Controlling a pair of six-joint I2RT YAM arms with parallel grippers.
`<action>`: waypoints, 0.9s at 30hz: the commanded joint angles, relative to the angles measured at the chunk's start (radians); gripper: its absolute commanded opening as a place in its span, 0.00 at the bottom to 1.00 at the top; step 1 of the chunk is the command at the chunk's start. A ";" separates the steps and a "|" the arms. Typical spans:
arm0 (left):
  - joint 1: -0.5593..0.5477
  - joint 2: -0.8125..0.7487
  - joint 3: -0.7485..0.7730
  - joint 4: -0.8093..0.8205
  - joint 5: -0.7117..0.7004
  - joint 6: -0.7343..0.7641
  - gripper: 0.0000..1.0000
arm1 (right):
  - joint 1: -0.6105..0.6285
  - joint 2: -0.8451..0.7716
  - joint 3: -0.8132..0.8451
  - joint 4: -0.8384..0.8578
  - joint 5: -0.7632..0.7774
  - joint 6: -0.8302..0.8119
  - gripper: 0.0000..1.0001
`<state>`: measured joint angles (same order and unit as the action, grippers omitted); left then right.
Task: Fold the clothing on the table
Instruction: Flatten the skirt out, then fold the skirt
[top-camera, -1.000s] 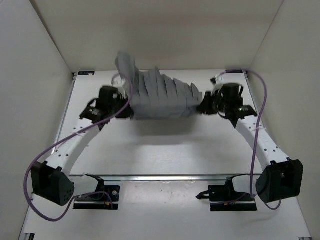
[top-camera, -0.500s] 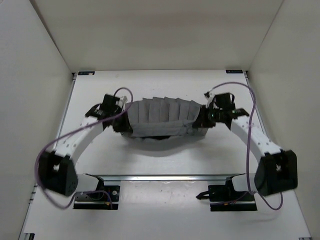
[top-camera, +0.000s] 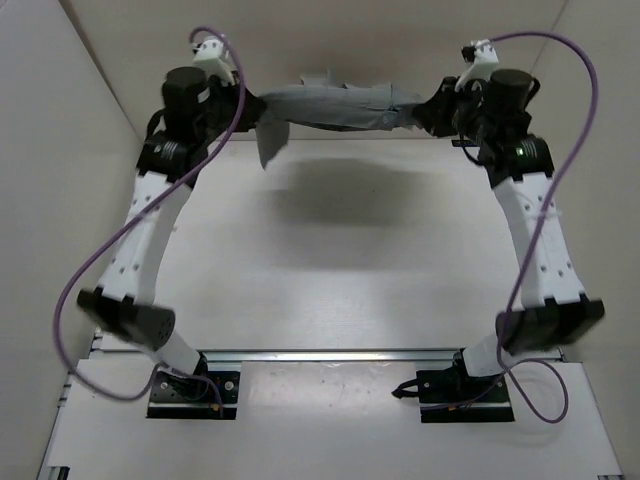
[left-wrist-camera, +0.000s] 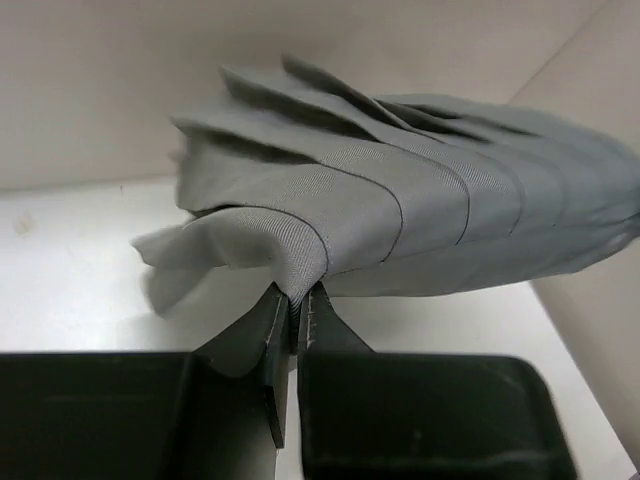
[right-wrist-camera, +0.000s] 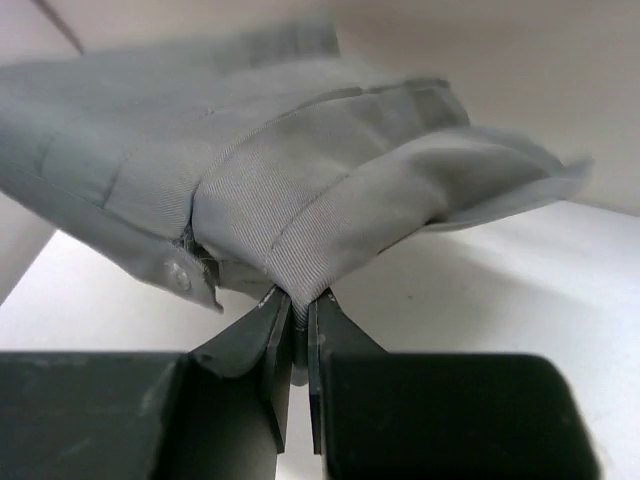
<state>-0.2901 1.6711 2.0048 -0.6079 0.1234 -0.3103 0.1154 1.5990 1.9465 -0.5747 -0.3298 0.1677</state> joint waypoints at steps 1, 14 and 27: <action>0.052 -0.200 -0.197 0.077 -0.200 0.074 0.00 | -0.016 -0.213 -0.263 0.122 0.159 -0.059 0.00; -0.136 -0.752 -1.147 -0.133 -0.127 -0.110 0.00 | 0.148 -0.620 -1.150 -0.036 0.086 0.168 0.00; 0.015 -0.558 -1.189 -0.080 0.041 -0.090 0.00 | 0.139 -0.380 -1.108 0.097 -0.093 0.213 0.00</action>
<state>-0.3477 0.9955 0.7742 -0.7689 0.1974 -0.4393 0.3202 1.1412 0.7502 -0.5472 -0.4534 0.4377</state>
